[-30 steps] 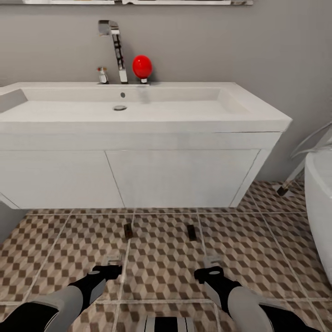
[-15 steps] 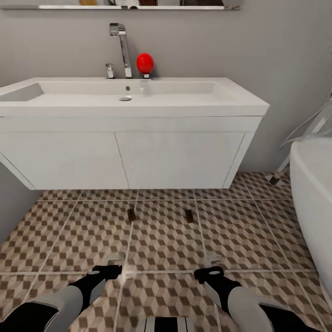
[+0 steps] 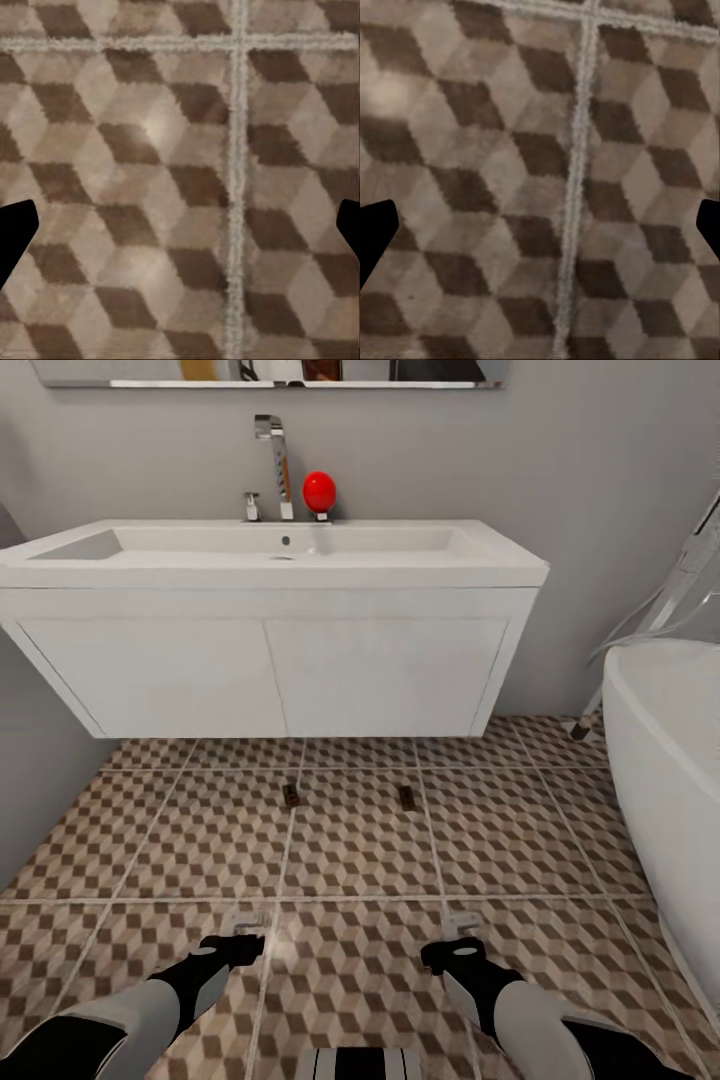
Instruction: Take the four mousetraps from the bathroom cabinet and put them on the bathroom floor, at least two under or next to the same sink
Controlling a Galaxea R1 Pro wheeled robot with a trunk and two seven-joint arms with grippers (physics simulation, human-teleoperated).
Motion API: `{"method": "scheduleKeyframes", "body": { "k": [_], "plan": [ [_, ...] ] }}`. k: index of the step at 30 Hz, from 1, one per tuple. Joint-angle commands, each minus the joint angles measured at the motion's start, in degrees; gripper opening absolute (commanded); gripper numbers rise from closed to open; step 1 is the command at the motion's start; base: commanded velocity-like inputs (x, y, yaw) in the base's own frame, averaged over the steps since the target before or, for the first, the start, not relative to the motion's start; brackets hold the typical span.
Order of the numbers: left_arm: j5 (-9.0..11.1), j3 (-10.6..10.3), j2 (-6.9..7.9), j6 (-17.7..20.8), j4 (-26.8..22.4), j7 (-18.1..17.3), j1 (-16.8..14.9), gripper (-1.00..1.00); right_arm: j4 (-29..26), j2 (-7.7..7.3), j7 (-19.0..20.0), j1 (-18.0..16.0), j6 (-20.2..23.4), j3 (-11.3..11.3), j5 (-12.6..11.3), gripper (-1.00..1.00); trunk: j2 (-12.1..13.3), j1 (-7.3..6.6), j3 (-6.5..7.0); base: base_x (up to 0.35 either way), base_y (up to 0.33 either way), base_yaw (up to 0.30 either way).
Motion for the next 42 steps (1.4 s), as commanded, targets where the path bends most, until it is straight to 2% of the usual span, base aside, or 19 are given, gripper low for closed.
{"method": "scheduleKeyframes", "body": {
  "k": [1,12,42],
  "plan": [
    [0.54,-0.50,0.00,-0.16,0.03,0.11,-0.02,1.00,-0.06,0.03,-0.18,0.00,0.24,-0.45,0.60,1.00,-0.02,-0.05,-0.04,-0.346,0.000,0.000],
    [0.54,-0.50,0.02,-0.45,0.03,0.11,-0.02,1.00,-0.06,0.02,-0.18,0.00,0.25,-0.45,0.60,1.00,-0.02,-0.05,-0.04,-0.244,0.000,0.000],
    [0.46,-0.50,-0.24,-0.52,0.03,0.51,-0.02,1.00,-0.23,-0.05,-0.11,-0.03,0.25,-0.45,0.51,1.00,-0.02,-0.05,-0.04,-0.012,0.000,0.000]
  ]
}}
